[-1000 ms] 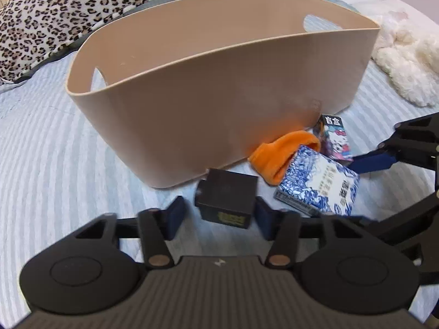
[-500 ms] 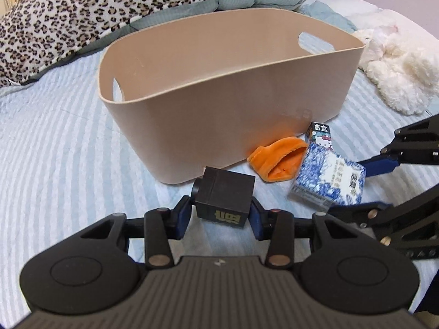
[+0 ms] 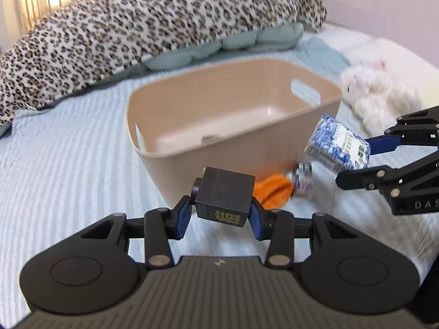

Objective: Organize objects
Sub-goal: 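Carry both boxes over the basket and open both tools to drop them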

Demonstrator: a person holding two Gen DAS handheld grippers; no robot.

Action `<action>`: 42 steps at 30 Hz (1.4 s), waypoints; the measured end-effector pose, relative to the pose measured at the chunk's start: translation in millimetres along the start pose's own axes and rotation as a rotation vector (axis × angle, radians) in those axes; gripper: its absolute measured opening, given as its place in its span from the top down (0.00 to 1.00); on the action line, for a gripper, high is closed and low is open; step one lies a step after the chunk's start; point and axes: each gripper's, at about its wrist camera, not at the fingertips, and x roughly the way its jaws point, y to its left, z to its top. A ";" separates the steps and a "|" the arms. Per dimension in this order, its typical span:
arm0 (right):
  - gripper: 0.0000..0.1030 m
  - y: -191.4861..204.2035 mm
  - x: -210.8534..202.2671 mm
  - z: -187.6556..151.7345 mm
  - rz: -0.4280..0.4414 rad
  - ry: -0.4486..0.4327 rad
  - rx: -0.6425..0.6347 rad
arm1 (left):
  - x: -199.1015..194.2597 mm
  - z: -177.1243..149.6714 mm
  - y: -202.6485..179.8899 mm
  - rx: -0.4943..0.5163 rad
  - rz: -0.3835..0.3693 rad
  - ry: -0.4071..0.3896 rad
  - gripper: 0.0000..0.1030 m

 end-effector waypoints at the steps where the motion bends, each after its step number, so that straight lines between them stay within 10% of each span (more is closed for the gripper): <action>1: 0.58 -0.1 -3.0 4.3 -0.010 -0.022 0.002 | -4.8 3.3 0.2 -0.002 0.011 -0.022 0.56; 20: 0.58 -38.2 -13.3 52.5 -0.154 -0.255 0.162 | -8.8 68.2 2.5 -0.071 0.160 -0.228 0.56; 42: 0.57 -51.8 105.5 61.8 -0.261 -0.061 0.252 | 138.6 82.4 9.7 -0.289 0.247 0.090 0.55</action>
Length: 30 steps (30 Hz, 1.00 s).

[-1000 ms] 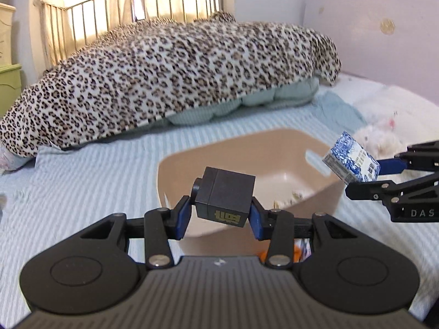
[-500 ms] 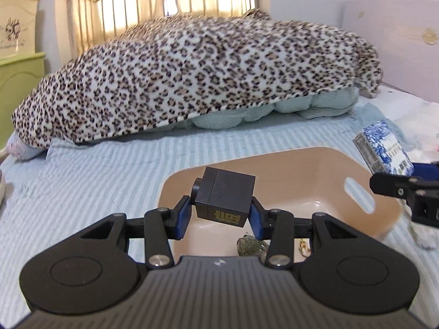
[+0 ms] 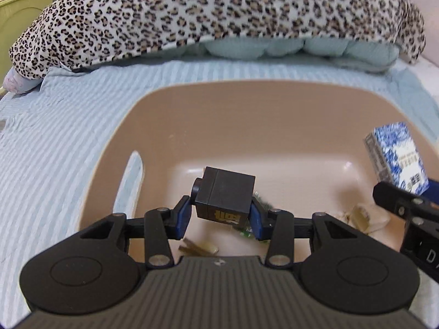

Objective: Organize objects
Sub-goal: 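Carry both boxes over the basket and open both tools to drop them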

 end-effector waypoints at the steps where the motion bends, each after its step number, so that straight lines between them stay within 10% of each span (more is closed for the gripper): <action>1: 0.57 1.0 1.0 -0.8 -0.007 0.003 -0.006 | 0.2 -1.3 0.6 -0.005 -0.002 0.003 0.55; 7: 0.47 1.8 -10.1 -1.5 0.004 -0.012 -0.019 | -18.8 -2.0 1.1 0.004 -0.032 -0.057 0.53; 11: 0.34 0.9 -32.3 2.3 0.024 -0.036 -0.030 | -49.9 1.9 6.7 0.000 -0.048 -0.129 0.24; 18: 0.05 0.9 -74.0 1.4 0.025 -0.038 -0.109 | -98.1 -1.3 20.1 -0.008 -0.033 -0.172 0.13; 30: 0.04 -24.0 -101.2 -28.9 0.028 0.091 -0.155 | -127.2 -27.1 37.0 0.019 -0.077 -0.049 0.13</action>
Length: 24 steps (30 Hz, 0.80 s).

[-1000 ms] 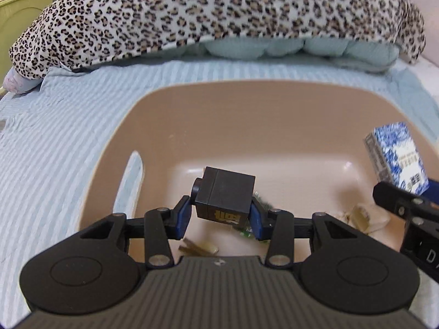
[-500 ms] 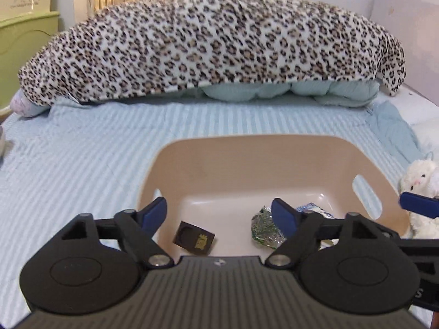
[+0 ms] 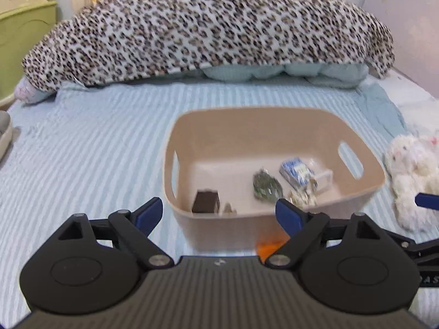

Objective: Organize objects
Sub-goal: 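Grasp the orange cloth with left tool while right tool grasps the Hello Kitty box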

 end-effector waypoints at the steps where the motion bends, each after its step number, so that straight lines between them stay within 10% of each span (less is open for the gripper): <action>1: 0.04 -0.2 1.2 -2.6 0.000 0.013 -0.008 | 1.0 -3.2 -1.5 0.011 0.001 0.021 0.13; 24: 0.04 25.6 68.7 -36.0 0.071 0.231 -0.107 | 86.1 -47.9 -7.7 -0.027 -0.038 0.240 0.13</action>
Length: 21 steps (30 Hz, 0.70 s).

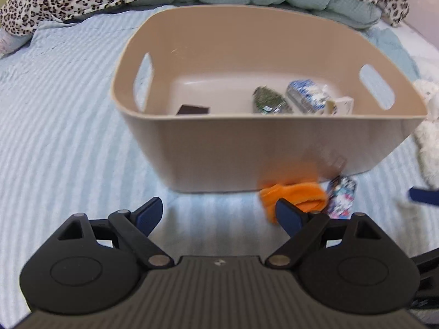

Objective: Organize objects
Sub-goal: 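Grasp the orange cloth with left tool while right tool grasps the Hello Kitty box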

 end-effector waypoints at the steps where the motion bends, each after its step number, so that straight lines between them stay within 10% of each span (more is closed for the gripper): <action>1: 0.04 0.6 2.7 -0.1 0.004 0.005 -0.002 | -0.2 0.8 -2.2 -0.004 -0.013 -0.009 0.13; 21: 0.08 3.4 20.5 5.1 -0.051 -0.086 0.094 | 37.0 -1.8 6.2 -0.147 0.157 0.073 0.09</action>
